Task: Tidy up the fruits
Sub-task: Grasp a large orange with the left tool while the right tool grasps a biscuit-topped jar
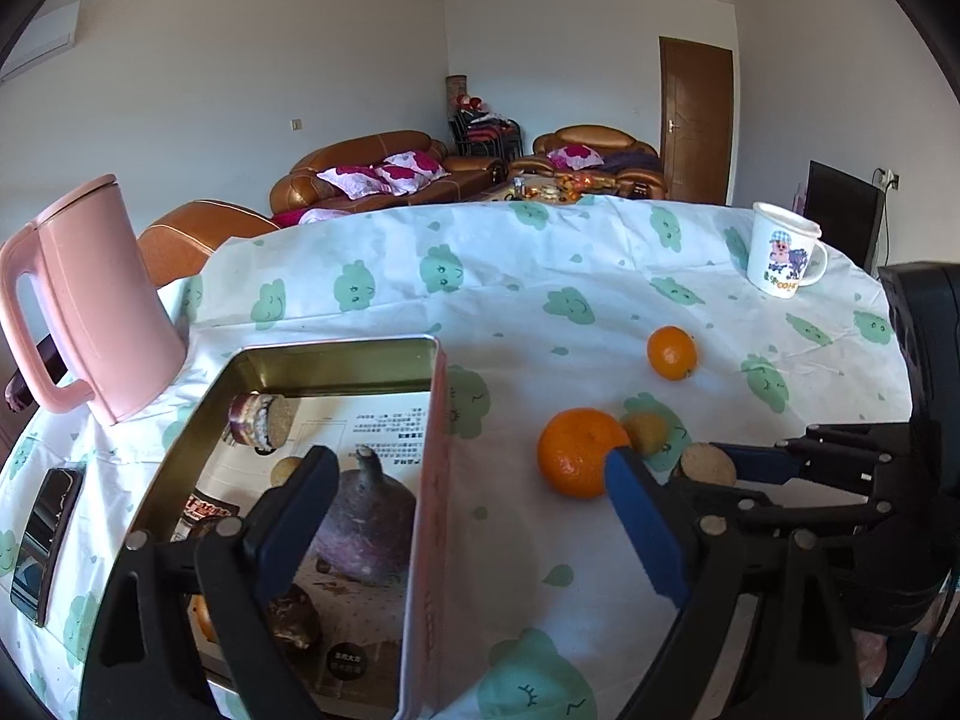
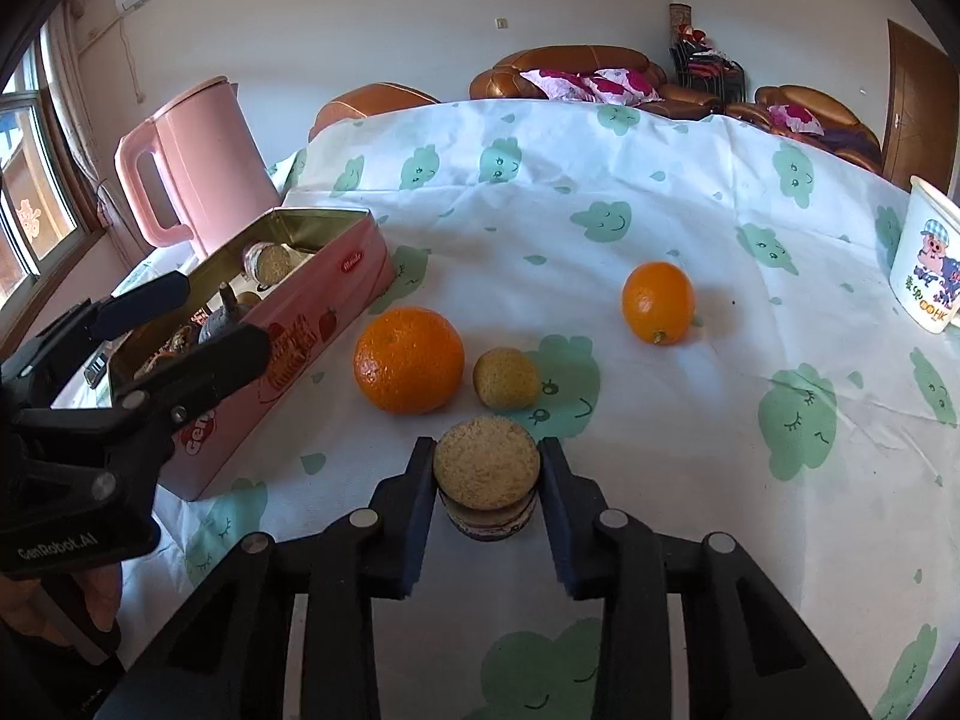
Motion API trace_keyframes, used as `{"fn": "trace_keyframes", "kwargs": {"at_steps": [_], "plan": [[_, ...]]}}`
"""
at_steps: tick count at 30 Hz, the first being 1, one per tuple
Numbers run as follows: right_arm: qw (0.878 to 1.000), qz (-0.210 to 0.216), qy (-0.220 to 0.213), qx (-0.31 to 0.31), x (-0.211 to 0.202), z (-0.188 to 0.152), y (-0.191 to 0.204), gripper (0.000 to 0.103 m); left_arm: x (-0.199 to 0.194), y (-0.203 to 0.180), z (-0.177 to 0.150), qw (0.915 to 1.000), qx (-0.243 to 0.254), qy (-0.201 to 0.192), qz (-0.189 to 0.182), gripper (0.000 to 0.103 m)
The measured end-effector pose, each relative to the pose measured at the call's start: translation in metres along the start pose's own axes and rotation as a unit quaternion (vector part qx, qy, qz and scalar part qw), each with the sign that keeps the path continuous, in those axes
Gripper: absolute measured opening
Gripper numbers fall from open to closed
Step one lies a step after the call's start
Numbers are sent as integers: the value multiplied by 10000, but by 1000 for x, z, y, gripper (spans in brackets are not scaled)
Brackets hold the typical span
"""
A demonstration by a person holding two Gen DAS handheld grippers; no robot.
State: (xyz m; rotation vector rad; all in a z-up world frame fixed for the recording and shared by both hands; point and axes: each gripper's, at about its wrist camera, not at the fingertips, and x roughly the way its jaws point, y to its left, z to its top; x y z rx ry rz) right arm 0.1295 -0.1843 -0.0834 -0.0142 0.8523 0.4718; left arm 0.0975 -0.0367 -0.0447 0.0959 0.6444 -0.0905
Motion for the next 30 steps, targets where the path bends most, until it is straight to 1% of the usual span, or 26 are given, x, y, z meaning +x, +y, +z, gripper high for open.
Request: {"fn": "trace_keyframes", "kwargs": {"at_steps": [3,6,8,10,12,13,16,17,19,21,22,25,30], "plan": [[9995,-141,-200,191,-10,-1,-11,35,3,-7,1,10000,41,16,-80,92],[9976,-533,-343,286,-16,1,-22,35,9,-18,3,9997,158,67,-148,91],[9954,-839,-401,234,-18,4,-27,35,16,-27,4,9993,269,147,-192,87],[9942,-949,-428,279,-19,6,-33,35,22,-34,5,9988,349,238,-243,81],[9942,-914,-440,349,-20,7,-38,35,28,-39,6,9983,410,322,-269,76],[9942,-907,-454,350,-21,7,-39,35,31,-42,6,9978,460,384,-289,70],[9938,-947,-484,315,-22,8,-38,35,43,-48,6,9964,540,573,-313,67],[9938,-942,-493,313,-22,8,-37,35,47,-51,5,9958,581,636,-306,63],[9940,-916,-476,348,-21,8,-39,35,55,-52,5,9943,586,820,-342,60],[9943,-873,-453,408,-20,8,-42,35,60,-52,6,9932,554,939,-419,59],[9944,-857,-450,433,-20,8,-43,35,63,-51,6,9926,507,1009,-439,51],[9945,-812,-485,460,-22,8,-44,35,63,-47,6,9928,384,1015,-515,49],[9946,-748,-583,422,-25,7,-42,35,58,-41,7,9939,241,866,-634,49]]}}
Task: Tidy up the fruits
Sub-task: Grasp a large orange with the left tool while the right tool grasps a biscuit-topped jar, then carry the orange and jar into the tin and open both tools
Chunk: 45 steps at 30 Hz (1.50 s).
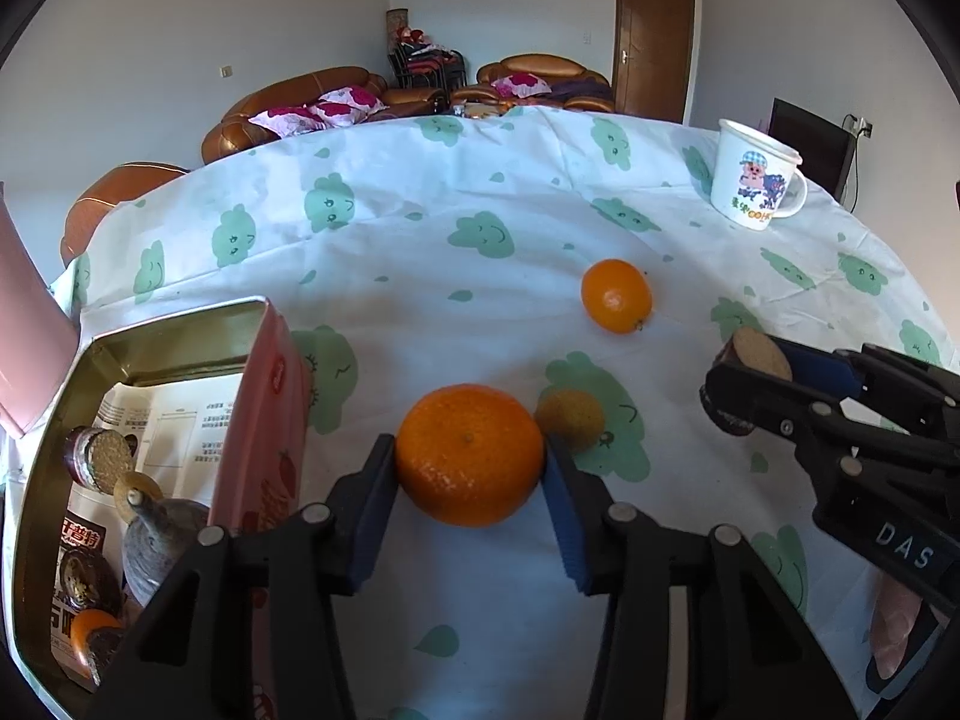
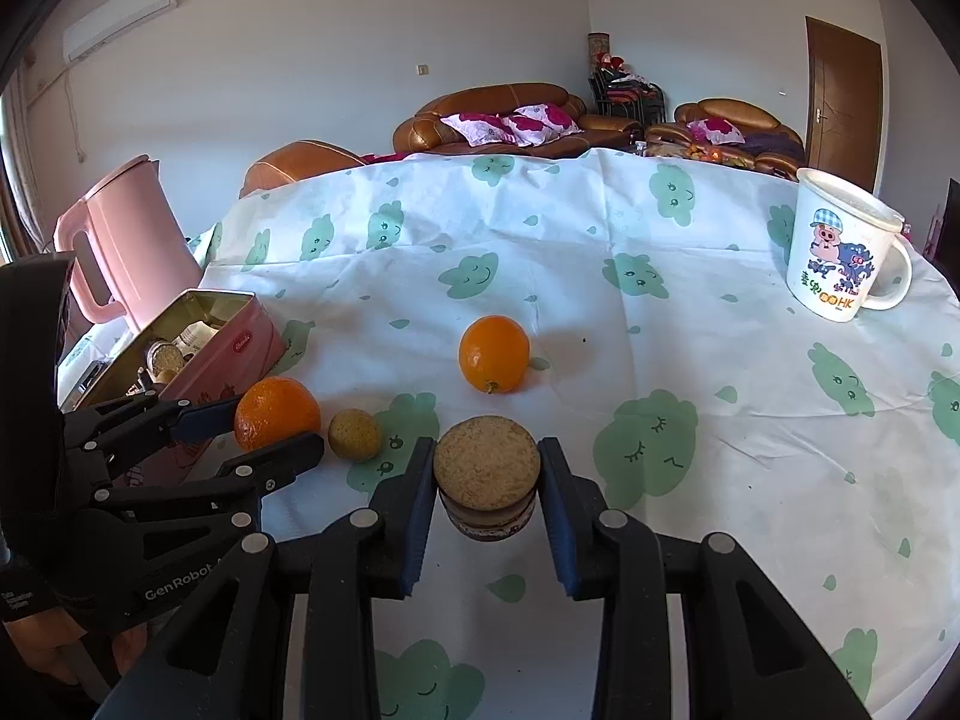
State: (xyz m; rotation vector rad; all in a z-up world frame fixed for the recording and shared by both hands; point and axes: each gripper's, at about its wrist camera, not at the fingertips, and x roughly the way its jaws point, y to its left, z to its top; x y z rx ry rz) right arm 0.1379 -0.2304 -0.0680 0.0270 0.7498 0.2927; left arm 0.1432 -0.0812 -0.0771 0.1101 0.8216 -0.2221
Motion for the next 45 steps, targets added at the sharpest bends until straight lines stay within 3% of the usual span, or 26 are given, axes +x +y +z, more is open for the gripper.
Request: {"fn": "trace_keyframes", "kwargs": {"at_steps": [11,35,45], "plan": [[9994,135,-329,-54,-14,-2,2,35,-22,7,-1,9982,-166,-583,9,49],[9960,216,-860,-91,-32,-4,3,35,-43,12,-7,9924,-295,-1176,212,49],[9913,113,-1267,-329,-47,-9,12,35,-60,10,-13,9851,-291,-1628,464,49]]}}
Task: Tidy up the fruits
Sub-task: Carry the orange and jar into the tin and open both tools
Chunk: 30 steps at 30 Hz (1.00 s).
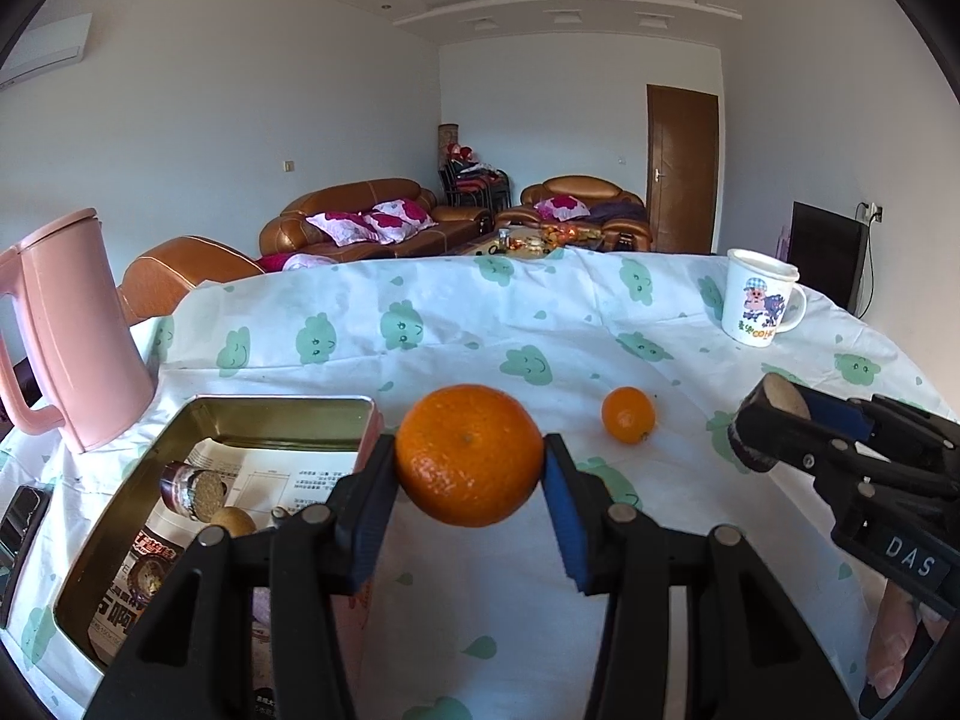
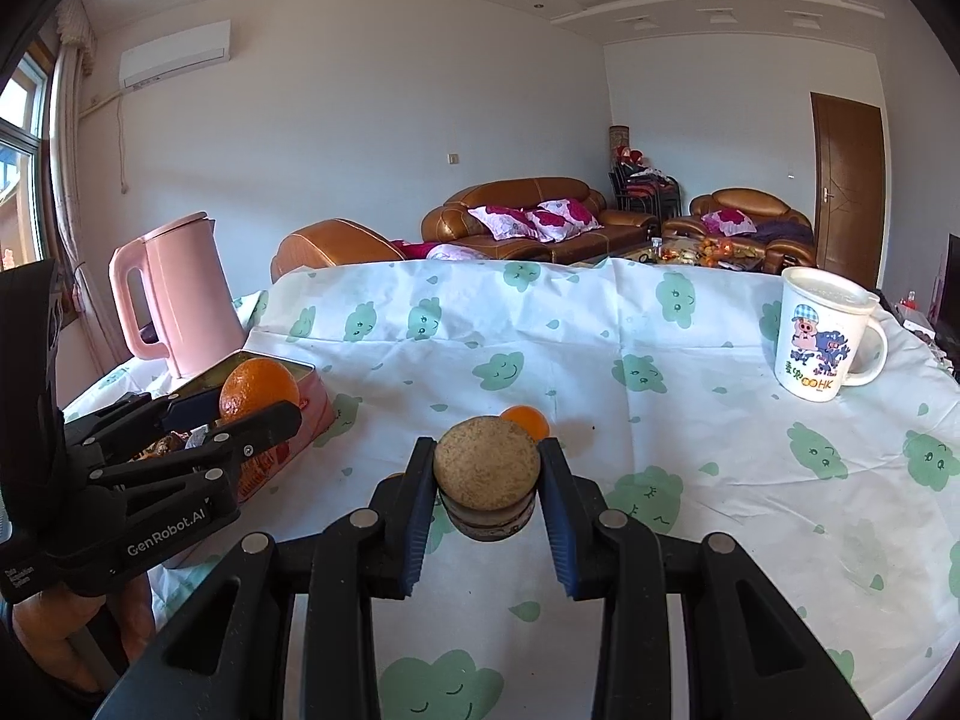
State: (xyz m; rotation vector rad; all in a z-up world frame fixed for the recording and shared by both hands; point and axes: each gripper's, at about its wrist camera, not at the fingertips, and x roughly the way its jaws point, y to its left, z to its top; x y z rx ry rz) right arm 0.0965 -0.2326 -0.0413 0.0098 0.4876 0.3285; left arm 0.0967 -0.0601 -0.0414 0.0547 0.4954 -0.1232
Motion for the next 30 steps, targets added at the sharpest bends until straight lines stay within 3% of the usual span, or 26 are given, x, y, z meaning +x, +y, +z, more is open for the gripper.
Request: {"fn": "trace_keyframes", "kwargs": {"at_steps": [13,30], "plan": [[9993,-44,-314,-194,-11,-1,7,35,-14,1,0,9992,-15,-385,93,49],[9989,-129,-118,-425,-5,0,17,35,-12,2,-1,9998,-82,-195,-42,49]]}}
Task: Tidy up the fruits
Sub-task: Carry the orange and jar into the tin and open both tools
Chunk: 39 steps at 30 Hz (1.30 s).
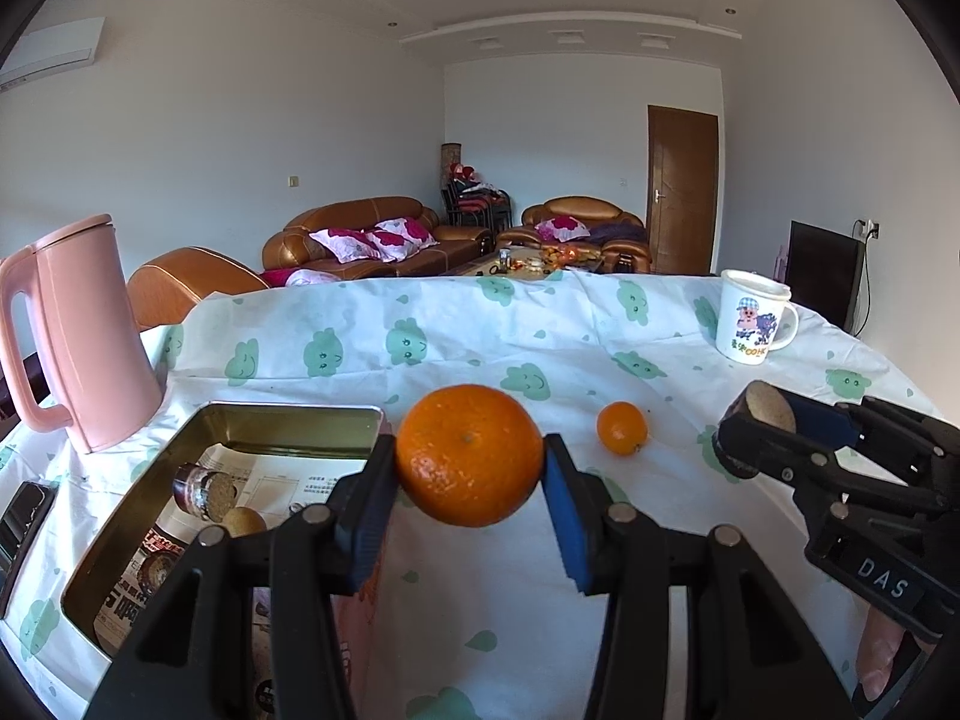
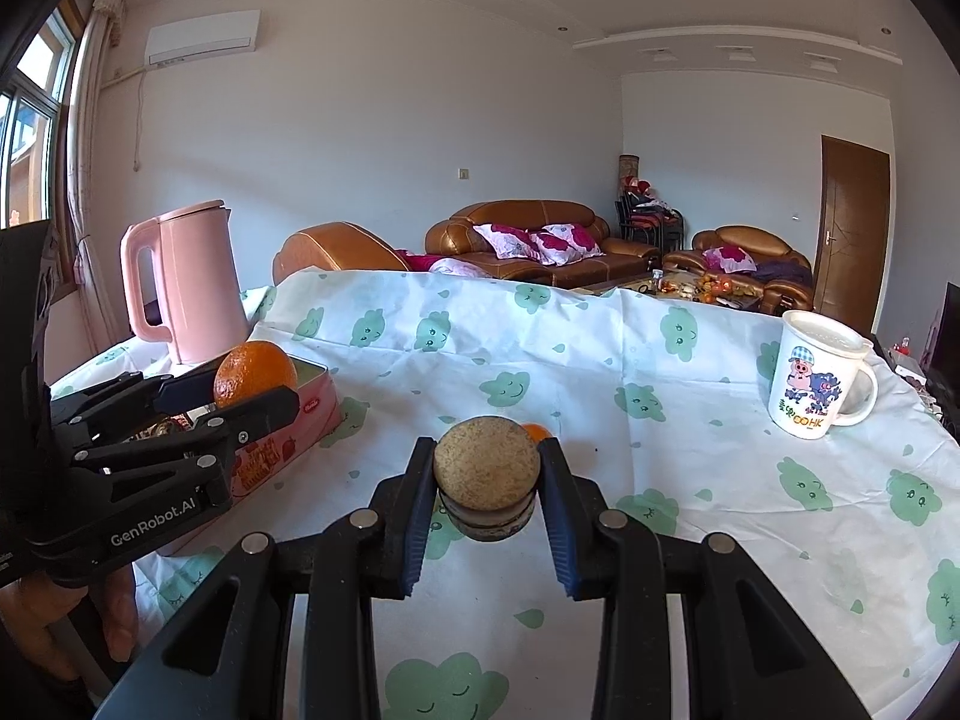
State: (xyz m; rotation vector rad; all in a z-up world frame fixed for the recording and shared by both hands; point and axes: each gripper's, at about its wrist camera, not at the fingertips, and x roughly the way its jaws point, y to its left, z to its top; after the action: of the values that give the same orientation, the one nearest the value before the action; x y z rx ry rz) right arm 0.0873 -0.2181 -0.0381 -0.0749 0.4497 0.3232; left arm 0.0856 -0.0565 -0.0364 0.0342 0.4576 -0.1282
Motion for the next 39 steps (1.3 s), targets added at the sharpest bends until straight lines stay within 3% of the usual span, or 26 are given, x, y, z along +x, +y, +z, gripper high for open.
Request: {"fn": "trace_keyframes", "kwargs": {"at_steps": [5,9,16,23,39], "plan": [[9998,112,141,-8,9,4,8,35,-2,7,-2,9999,7,133,-14,49],[9988,459,197,0,21,20,29,35,-6,33,-1,9994,-145,276,133,49],[9931,1066,217,-432,43,47,94,35,-12,96,4,9957,-461,416,691,49],[9859,1482,371,-687,54,43,142,35,-8,145,-2,9897,-765,631,1029,49],[9753,1760,798,-1067,60,13,178,36,3,153,-18,9869,-754,978,1042,49]]}}
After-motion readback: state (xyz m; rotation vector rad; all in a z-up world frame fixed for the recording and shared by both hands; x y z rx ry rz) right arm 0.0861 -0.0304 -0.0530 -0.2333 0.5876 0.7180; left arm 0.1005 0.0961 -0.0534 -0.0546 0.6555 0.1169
